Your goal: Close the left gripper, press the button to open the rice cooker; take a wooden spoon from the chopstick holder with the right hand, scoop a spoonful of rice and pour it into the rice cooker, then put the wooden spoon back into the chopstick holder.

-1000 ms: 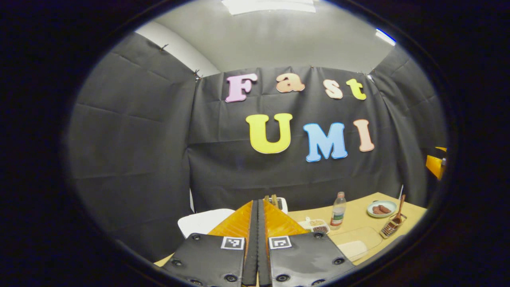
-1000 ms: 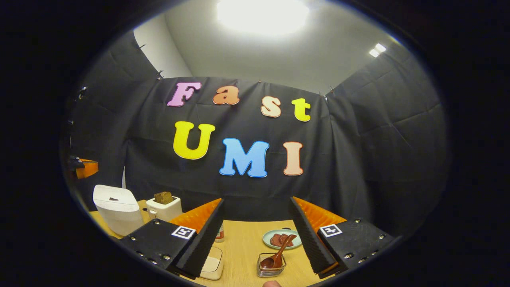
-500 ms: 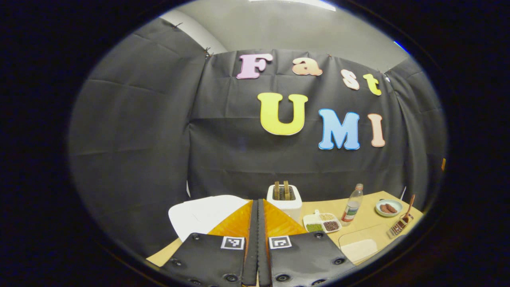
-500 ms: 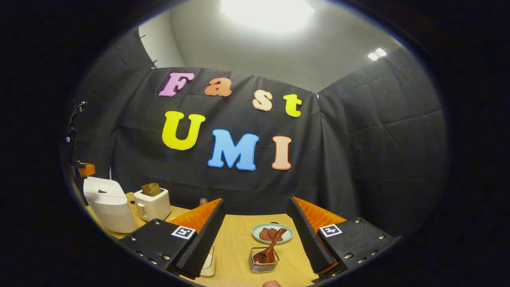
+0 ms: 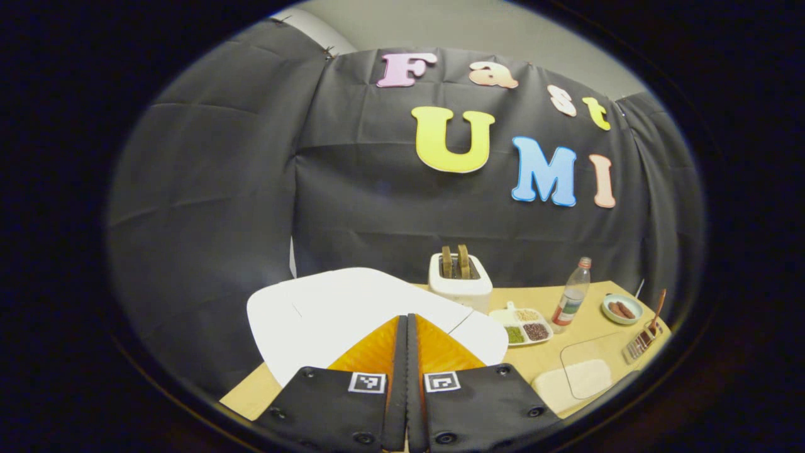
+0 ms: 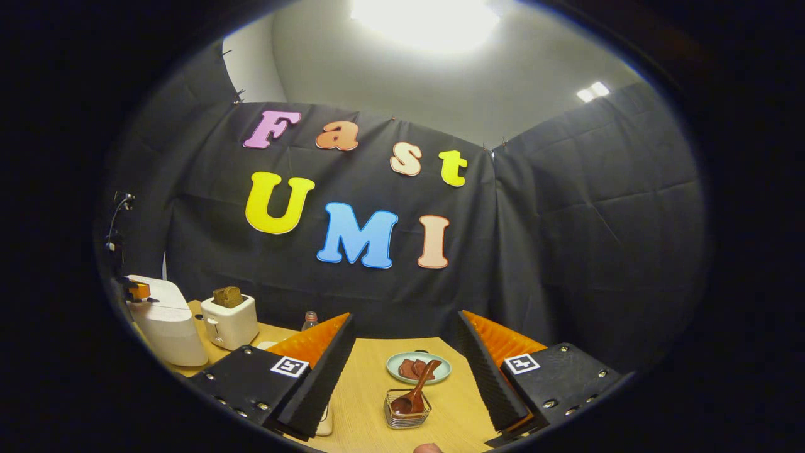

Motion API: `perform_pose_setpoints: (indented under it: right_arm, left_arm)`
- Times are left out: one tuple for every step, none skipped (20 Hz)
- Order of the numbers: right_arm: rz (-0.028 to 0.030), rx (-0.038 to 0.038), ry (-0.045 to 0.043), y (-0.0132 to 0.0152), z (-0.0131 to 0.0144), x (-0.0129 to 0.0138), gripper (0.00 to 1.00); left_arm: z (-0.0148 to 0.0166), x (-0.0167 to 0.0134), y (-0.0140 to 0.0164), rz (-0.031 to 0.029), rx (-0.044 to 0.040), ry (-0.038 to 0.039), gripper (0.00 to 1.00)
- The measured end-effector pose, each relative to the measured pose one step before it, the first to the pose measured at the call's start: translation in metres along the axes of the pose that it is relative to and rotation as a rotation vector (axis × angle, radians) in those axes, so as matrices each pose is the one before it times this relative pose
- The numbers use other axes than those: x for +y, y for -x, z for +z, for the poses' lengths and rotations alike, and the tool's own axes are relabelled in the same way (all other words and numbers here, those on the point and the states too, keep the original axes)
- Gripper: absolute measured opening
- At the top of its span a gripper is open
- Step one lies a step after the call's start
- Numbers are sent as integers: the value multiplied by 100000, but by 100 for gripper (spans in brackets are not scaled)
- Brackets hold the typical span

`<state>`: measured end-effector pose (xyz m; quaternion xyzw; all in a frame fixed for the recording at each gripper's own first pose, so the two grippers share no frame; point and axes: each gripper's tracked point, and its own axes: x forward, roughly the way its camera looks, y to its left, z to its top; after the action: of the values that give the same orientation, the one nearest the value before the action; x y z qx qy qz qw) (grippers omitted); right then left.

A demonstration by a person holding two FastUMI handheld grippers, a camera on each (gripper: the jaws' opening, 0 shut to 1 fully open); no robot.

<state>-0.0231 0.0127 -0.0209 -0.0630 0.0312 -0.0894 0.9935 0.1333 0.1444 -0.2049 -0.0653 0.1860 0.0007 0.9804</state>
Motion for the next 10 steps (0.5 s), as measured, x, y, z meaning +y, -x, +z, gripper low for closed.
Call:
perform_pose_setpoints:
  right_arm:
    - [135,399,470,1,-243,101,97]
    - [-67,619,474,72,-147,96,97]
    - [-104,352,363,74,-122,-161,97]
    - [62,-152,141,128,117,12,97]
    - [46,-221,166,68,132,56,97]
    - [-14,-179,221,128,60,-39,97]
    - [120,-283,267,54,84,-2,97]
    - [62,-74,446,-17,99,24,97]
    - [213,75,259,74,-83,-19,97]
    - [183,19,-58,21,42,-3,97]
  left_arm:
    - [-607,134,-63,374,1113,-198,9]
    - [-398,94,-158,255,951,324,8]
    - [-489,10,-248,13,983,313,8]
    - [-451,105,-175,171,1604,183,8]
    - [86,66,47,-56,-1136,-181,8]
    - [-132,-37,-302,-26,159,112,9]
    - [-49,-7,220,-131,-185,952,8]
    - [2,78,-89,-581,-163,2117,9]
    - [-272,27,-49,-876,1794,3360,8]
    - [-51,5,39,-1374,1506,3546,9]
